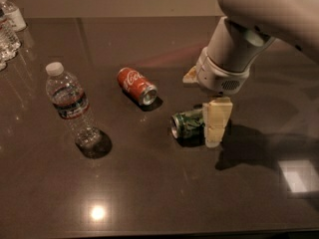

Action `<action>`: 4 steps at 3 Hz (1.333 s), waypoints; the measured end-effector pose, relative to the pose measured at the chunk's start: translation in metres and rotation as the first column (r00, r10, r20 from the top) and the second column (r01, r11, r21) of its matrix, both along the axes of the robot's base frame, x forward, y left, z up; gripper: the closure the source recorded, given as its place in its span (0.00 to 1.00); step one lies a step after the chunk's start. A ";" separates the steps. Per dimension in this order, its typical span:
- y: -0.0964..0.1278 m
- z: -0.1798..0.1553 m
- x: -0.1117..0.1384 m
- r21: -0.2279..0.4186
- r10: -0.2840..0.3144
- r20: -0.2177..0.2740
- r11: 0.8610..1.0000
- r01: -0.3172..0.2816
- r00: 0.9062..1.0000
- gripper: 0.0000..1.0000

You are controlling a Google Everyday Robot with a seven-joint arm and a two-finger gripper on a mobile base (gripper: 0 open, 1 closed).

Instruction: Place green can upright

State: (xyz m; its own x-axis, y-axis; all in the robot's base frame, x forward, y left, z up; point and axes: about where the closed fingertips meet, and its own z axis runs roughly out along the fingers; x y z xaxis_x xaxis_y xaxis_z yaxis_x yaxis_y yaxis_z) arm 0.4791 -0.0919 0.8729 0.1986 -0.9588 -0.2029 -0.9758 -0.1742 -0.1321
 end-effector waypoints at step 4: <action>0.009 -0.036 -0.007 -0.149 -0.018 -0.016 0.989 0.015 1.000 0.05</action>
Offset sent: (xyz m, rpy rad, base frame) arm -0.0058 0.0093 -0.0320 -0.1170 0.0322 -0.0126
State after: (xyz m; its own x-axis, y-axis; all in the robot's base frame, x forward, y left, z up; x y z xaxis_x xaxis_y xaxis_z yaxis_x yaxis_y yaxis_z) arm 0.4723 -0.0834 0.8367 0.1801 -0.9817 -0.0614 -0.9806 -0.1743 -0.0893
